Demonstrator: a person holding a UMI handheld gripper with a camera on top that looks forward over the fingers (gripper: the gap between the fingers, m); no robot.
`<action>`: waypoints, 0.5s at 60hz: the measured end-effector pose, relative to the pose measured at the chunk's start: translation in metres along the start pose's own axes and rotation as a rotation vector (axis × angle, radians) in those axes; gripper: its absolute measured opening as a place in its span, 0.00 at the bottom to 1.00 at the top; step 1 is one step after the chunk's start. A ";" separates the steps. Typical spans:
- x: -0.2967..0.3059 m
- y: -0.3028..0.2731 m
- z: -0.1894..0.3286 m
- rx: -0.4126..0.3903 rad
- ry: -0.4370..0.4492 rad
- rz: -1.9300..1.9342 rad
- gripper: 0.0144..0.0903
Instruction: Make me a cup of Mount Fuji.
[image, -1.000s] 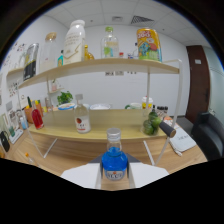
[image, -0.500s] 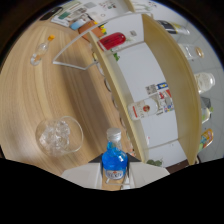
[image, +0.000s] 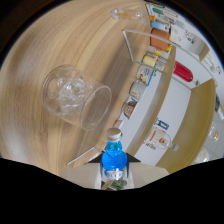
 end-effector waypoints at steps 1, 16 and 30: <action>0.000 0.000 0.000 0.000 0.002 -0.005 0.29; 0.008 0.002 -0.008 0.033 -0.005 0.236 0.29; 0.060 0.015 -0.055 0.250 0.004 1.102 0.29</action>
